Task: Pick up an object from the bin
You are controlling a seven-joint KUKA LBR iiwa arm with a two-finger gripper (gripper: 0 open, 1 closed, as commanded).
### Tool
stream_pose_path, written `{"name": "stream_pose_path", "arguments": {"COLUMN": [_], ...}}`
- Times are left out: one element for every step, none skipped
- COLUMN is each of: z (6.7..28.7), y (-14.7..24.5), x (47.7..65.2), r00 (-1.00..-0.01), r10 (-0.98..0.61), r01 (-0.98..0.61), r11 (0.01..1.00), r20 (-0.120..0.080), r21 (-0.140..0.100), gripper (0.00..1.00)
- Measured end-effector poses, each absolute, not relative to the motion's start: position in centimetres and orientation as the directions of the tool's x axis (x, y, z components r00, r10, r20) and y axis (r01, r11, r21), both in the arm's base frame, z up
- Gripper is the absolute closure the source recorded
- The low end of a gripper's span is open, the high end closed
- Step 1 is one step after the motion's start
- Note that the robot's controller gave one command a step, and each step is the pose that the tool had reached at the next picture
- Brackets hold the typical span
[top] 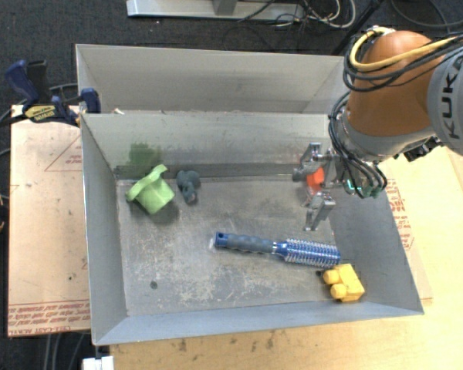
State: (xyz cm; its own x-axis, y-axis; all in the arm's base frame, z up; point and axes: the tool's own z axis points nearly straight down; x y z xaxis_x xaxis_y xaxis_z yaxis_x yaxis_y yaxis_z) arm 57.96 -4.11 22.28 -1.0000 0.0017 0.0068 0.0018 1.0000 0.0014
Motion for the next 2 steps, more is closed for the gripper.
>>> {"name": "stream_pose_path", "arguments": {"z": [8.12,8.54], "y": [-4.94,-4.95], "x": [55.48,55.69], "r00": [-0.999,-0.999], "r10": [-0.038,-0.040], "r01": [-0.038,-0.040], "r11": [0.999,0.999], "r20": [0.007,0.001], "r21": [0.002,0.001], "gripper": [0.00,1.00]}}
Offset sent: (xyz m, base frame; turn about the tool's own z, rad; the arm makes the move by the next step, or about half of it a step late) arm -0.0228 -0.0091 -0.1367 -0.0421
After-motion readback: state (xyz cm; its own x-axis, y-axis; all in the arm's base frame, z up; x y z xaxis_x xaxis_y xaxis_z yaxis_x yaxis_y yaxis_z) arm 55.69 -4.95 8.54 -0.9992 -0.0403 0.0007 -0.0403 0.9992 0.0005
